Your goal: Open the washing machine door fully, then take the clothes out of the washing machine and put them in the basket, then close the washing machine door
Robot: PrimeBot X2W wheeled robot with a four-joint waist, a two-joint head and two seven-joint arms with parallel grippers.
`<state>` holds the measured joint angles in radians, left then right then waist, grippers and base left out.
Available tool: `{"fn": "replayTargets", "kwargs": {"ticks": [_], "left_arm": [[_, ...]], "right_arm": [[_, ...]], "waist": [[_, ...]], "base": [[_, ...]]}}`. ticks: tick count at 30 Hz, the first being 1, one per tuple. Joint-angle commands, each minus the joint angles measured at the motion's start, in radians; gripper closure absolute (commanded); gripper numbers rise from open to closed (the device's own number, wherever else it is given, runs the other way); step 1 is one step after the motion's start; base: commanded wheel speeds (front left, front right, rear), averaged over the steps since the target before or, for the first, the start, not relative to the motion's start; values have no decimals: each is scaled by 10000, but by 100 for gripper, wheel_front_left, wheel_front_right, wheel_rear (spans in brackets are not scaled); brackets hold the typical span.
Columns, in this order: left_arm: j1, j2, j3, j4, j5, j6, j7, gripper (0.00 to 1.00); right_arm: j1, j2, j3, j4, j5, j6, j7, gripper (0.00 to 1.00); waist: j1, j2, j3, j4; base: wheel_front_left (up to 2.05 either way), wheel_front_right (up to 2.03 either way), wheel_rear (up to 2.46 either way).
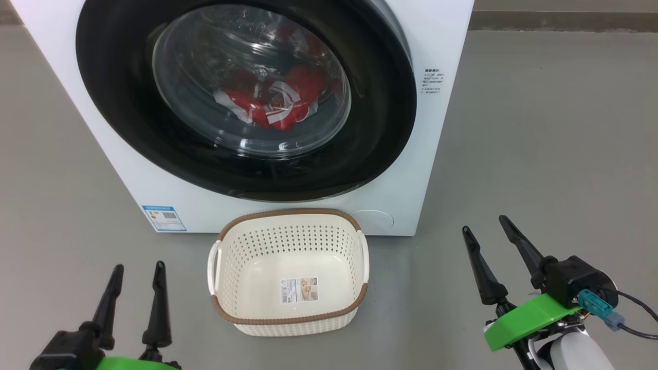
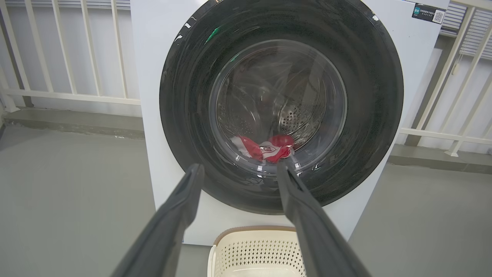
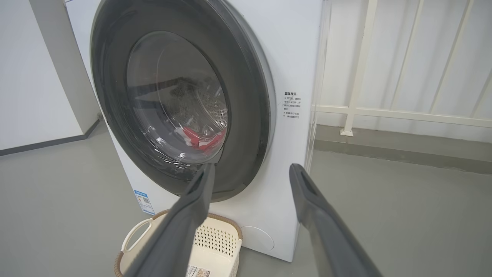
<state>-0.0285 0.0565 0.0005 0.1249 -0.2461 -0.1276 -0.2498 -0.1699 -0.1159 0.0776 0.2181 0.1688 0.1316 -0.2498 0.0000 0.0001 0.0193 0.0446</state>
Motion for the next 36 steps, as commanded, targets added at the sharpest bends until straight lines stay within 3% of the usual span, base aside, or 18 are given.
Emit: {"fn": "replayTargets", "kwargs": {"ticks": [1,17,36], "left_arm": [[-312,179,346,-236,42,-31,-120,0],[-385,205,289,-315,41,-31,-120,0],[-777,237,195,-519,-54,-31,-120,0]], "right_arm": [[-432,16,149,-272,11,-9,-120,0],[-589,99,29,-306,201,-9,-120,0],[-1827,-273,-408,-342,759,-9,-120,0]], "waist": [[0,-1,9,6],[0,-1,245,52],[0,-1,1112,340]], "base": [[0,0,0],[0,0,0],[0,0,0]]}}
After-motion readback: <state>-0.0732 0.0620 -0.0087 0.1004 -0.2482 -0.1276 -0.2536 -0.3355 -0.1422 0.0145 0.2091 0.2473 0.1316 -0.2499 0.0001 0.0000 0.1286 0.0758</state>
